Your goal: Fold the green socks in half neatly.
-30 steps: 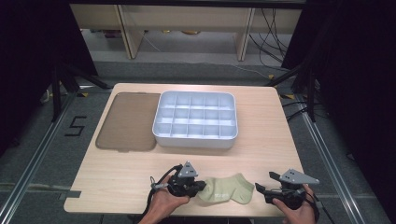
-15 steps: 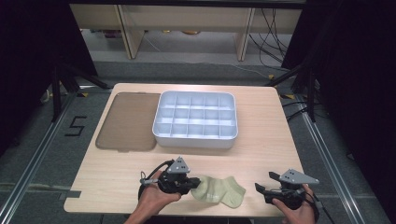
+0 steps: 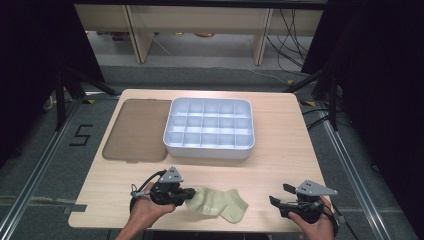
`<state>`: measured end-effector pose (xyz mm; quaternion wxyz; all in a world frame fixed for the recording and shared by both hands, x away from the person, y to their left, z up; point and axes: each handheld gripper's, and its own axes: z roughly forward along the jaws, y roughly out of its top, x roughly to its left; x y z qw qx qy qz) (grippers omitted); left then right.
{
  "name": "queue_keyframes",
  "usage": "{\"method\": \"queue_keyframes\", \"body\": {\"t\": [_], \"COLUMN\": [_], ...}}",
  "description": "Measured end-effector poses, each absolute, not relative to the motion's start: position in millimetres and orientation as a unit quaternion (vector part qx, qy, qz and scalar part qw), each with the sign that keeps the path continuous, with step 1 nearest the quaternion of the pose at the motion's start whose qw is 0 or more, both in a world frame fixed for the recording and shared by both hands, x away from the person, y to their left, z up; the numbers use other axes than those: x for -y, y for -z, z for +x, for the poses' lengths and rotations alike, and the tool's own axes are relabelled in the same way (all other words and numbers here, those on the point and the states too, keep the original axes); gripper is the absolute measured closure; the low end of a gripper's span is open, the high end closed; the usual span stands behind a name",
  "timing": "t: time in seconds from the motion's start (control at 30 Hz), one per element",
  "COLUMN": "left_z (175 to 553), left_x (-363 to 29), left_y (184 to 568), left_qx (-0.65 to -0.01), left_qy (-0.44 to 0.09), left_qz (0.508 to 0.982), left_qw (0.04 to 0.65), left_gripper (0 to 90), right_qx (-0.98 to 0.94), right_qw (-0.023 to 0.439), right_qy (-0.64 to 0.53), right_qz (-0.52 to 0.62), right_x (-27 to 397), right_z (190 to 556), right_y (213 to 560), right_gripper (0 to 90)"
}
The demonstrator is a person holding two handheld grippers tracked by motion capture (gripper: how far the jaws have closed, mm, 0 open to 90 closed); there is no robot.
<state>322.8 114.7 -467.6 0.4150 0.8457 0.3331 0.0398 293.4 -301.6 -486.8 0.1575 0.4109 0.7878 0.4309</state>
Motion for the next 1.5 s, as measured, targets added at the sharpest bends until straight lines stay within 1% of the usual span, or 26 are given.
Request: {"method": "queue_keyframes", "body": {"t": [0.03, 0.07, 0.1, 0.17, 0.2, 0.27, 0.3, 0.33, 0.37, 0.43, 0.47, 0.5, 0.53, 0.57, 0.6, 0.63, 0.67, 0.73, 0.77, 0.83, 0.9, 0.93, 1.1, 1.13, 1.2, 1.5], "left_z": [323, 323, 324, 323, 323, 322, 322, 321, 321, 321, 321, 321, 322, 322, 322, 322, 322, 322, 322, 323, 323, 322, 322, 321, 322, 322], "left_x": [-117, -119, -123, -125, -128, -131, -133, -135, -135, -137, -138, -139, -139, -139, -139, -139, -138, -138, -138, -138, -137, -137, -136, -134, -135, -137], "left_y": [468, 468, 469, 470, 470, 472, 473, 473, 473, 473, 472, 470, 470, 470, 469, 469, 470, 470, 470, 471, 472, 472, 473, 473, 472, 469], "left_qx": [-0.332, -0.336, -0.342, -0.350, -0.343, -0.351, -0.351, -0.351, -0.351, -0.358, -0.358, -0.357, -0.357, -0.357, -0.360, -0.360, -0.361, -0.357, -0.357, -0.363, -0.361, -0.361, -0.357, -0.360, -0.357, -0.354], "left_qy": [-0.040, -0.039, -0.038, -0.035, -0.039, -0.038, -0.037, -0.036, -0.036, -0.034, -0.034, -0.037, -0.037, -0.037, -0.035, -0.035, -0.035, -0.037, -0.037, -0.032, -0.032, -0.035, -0.031, -0.034, -0.033, -0.035], "left_qz": [0.847, 0.846, 0.841, 0.837, 0.843, 0.840, 0.839, 0.839, 0.839, 0.835, 0.835, 0.835, 0.834, 0.834, 0.833, 0.833, 0.835, 0.838, 0.838, 0.834, 0.836, 0.835, 0.839, 0.835, 0.838, 0.837], "left_qw": [0.414, 0.413, 0.417, 0.418, 0.411, 0.413, 0.414, 0.413, 0.413, 0.416, 0.416, 0.416, 0.420, 0.420, 0.418, 0.418, 0.415, 0.412, 0.412, 0.414, 0.412, 0.413, 0.410, 0.415, 0.411, 0.416], "left_gripper": [85.8, 85.8, 85.8, 85.8, 85.7, 85.7, 85.7, 85.7, 85.7, 85.7, 85.7, 85.7, 85.7, 85.6, 85.6, 85.6, 85.6, 85.6, 85.5, 85.5, 85.5, 85.6, 85.5, 85.5, 85.4, 85.4], "right_qx": [-0.785, -0.785, -0.792, -0.794, -0.796, -0.800, -0.800, -0.801, -0.801, -0.807, -0.812, -0.813, -0.815, -0.815, -0.813, -0.813, -0.819, -0.825, -0.825, -0.826, -0.829, -0.829, -0.834, -0.834, -0.838, -0.852], "right_qw": [0.142, 0.142, 0.133, 0.135, 0.119, 0.128, 0.113, 0.110, 0.110, 0.100, 0.118, 0.105, 0.104, 0.104, 0.096, 0.096, 0.101, 0.104, 0.104, 0.106, 0.110, 0.099, 0.096, 0.081, 0.076, 0.069], "right_qy": [-0.441, -0.441, -0.449, -0.453, -0.452, -0.454, -0.459, -0.456, -0.456, -0.457, -0.459, -0.459, -0.460, -0.460, -0.466, -0.466, -0.466, -0.465, -0.465, -0.465, -0.469, -0.475, -0.465, -0.466, -0.464, -0.449], "right_qz": [0.412, 0.412, 0.392, 0.382, 0.386, 0.371, 0.371, 0.372, 0.372, 0.361, 0.340, 0.342, 0.337, 0.337, 0.336, 0.336, 0.318, 0.303, 0.303, 0.301, 0.284, 0.279, 0.281, 0.283, 0.277, 0.259], "right_x": [296, 296, 290, 287, 278, 277, 272, 269, 269, 265, 261, 258, 255, 255, 248, 248, 242, 235, 235, 226, 221, 218, 206, 199, 192, 158], "right_z": [291, 291, 291, 292, 290, 293, 293, 292, 292, 293, 296, 296, 296, 296, 298, 298, 301, 303, 303, 303, 306, 308, 312, 313, 318, 331], "right_y": [484, 484, 481, 481, 480, 481, 481, 480, 480, 480, 480, 479, 478, 478, 478, 478, 478, 478, 478, 476, 475, 477, 479, 481, 483, 491], "right_gripper": [36.1, 36.1, 41.9, 43.4, 46.2, 47.4, 50.7, 53.0, 53.0, 58.3, 63.1, 65.7, 68.0, 68.0, 73.5, 73.5, 78.8, 83.1, 83.1, 87.8, 89.2, 89.6, 90.0, 90.0, 90.0, 90.0]}}
